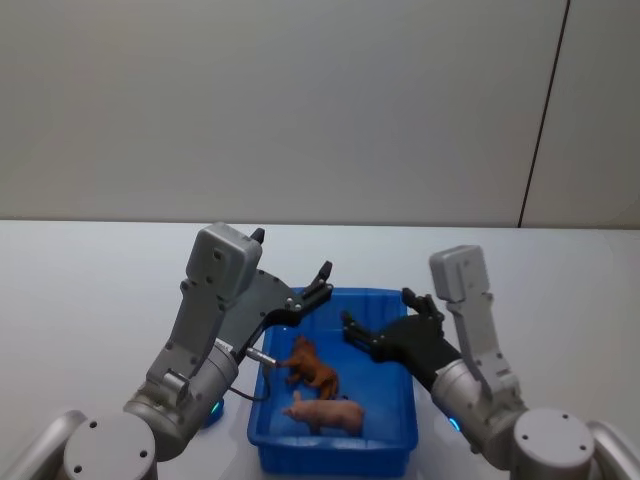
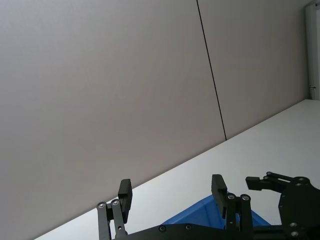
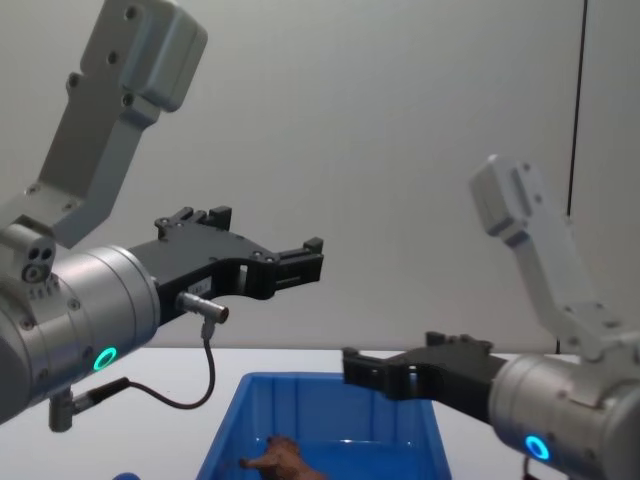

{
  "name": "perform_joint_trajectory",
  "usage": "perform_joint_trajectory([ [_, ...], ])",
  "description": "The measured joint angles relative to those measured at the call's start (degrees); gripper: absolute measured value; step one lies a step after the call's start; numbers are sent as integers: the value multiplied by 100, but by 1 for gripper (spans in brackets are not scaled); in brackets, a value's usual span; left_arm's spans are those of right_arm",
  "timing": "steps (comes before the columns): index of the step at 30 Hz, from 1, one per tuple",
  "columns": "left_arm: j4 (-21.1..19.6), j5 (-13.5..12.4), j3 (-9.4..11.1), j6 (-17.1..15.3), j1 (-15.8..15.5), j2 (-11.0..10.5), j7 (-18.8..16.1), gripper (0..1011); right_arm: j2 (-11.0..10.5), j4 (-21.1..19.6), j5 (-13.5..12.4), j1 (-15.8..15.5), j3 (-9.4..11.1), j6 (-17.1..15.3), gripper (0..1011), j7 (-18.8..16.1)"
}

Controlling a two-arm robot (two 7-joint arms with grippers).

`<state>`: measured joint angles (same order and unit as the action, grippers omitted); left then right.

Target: Pick up the two dolls from the table and place them into the box.

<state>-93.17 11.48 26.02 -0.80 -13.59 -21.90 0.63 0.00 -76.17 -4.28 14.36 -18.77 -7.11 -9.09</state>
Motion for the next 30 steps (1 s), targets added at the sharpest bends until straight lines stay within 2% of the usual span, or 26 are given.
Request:
perform_joint_trajectory([
  [18,0,0,0,0,0,0,0,1002,-451,-887,-261,-718,272,16,1001,794],
  [30,0,0,0,0,0,0,0,1002,-606,-1155,-347,-950,387,15,1001,1056],
])
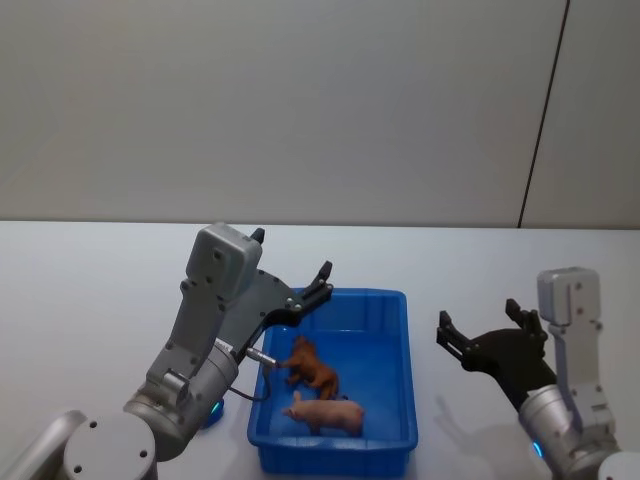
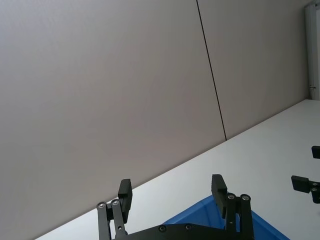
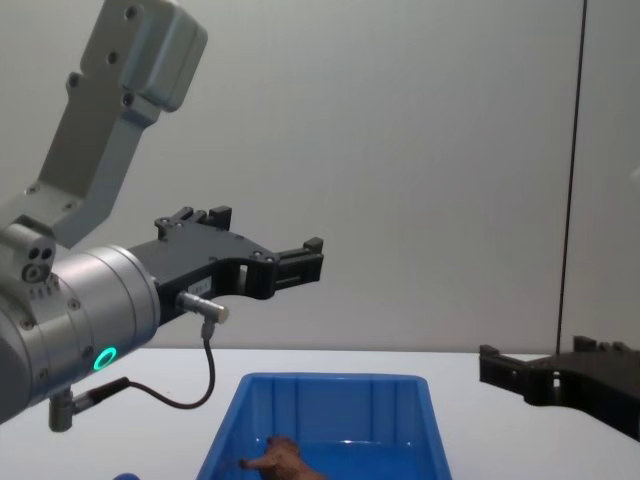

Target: Pick up the two dolls from the table and place them into the box.

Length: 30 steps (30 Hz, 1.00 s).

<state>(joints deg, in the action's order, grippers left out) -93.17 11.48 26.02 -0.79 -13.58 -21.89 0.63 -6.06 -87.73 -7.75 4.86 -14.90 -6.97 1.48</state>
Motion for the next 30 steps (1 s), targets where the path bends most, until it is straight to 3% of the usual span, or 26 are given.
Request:
perform_joint_trajectory([
  [15,-73,185,-75,-212,118,-84,-142,1001,-71,-125,-41,-102,52,-7,1001,122],
  [30,-214,897,-291,-811,400,-316,-511,1002,-93,-162,-55,-134,66,-10,1001,156],
])
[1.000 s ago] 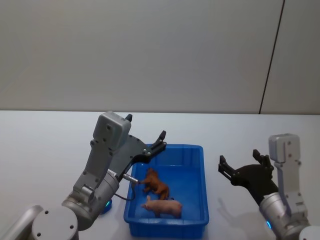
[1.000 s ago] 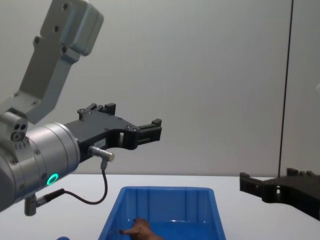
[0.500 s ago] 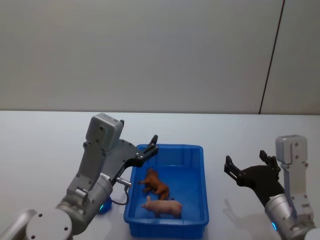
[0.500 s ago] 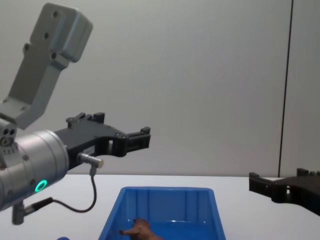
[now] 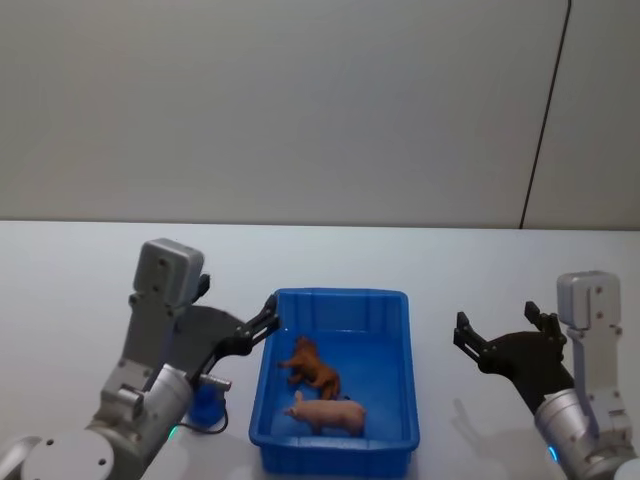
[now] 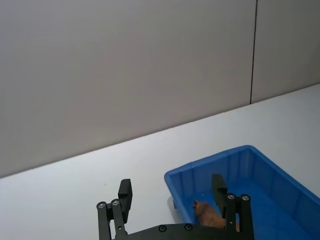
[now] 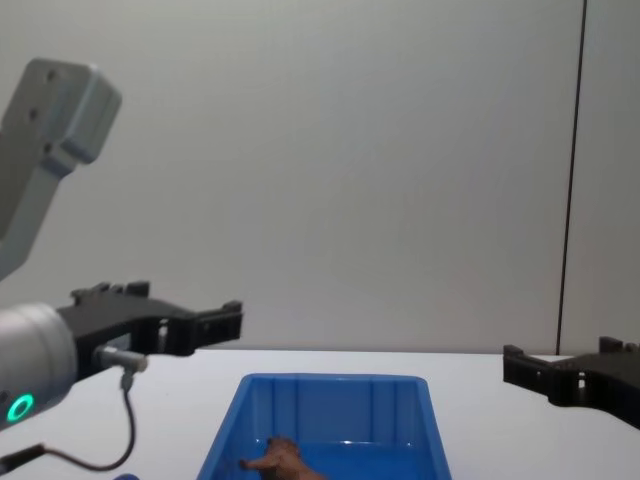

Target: Pick up the two dolls from the table and place them into the box.

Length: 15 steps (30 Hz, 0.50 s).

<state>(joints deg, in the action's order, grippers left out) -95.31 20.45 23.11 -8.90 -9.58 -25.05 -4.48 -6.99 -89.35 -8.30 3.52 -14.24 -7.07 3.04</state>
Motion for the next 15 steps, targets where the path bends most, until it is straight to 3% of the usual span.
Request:
perform_joint_trajectory([
  [15,13,724,-233,-241,321,-293,-108,1002,-7,-10,-2,-8,6,1,1001,10],
])
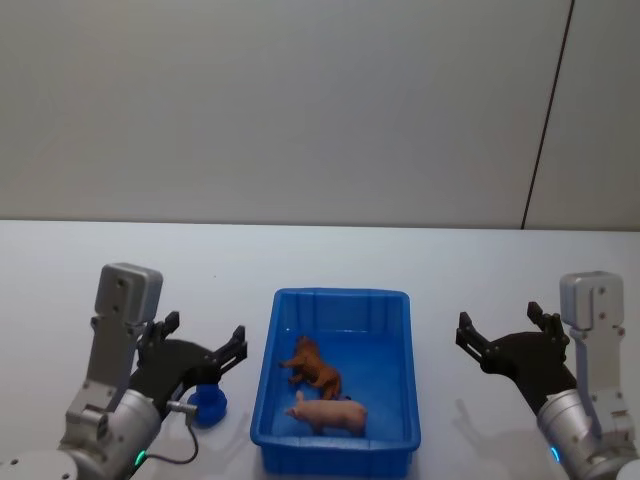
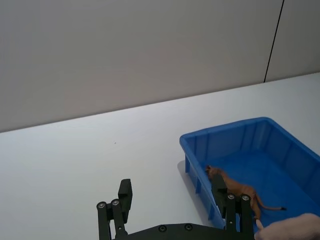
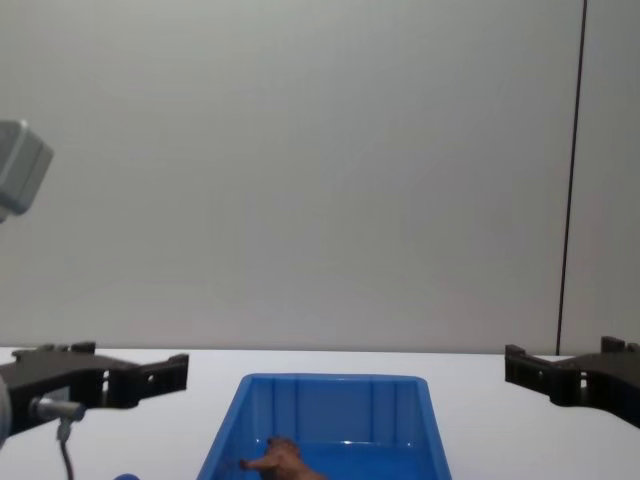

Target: Pick up the two dolls from the table and place them into the box.

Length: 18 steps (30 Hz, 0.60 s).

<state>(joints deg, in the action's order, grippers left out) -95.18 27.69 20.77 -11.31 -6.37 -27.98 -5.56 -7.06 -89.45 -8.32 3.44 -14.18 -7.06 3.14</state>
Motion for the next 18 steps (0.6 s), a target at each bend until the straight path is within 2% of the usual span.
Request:
perform_joint_trajectory([
  [8,78,171,-92,-244,77,-133,170,1001,-2,-4,0,-4,0,0,1001,4],
  [18,276,225,-151,-523,79,-207,456,1001,-2,-4,0,-4,0,0,1001,4],
])
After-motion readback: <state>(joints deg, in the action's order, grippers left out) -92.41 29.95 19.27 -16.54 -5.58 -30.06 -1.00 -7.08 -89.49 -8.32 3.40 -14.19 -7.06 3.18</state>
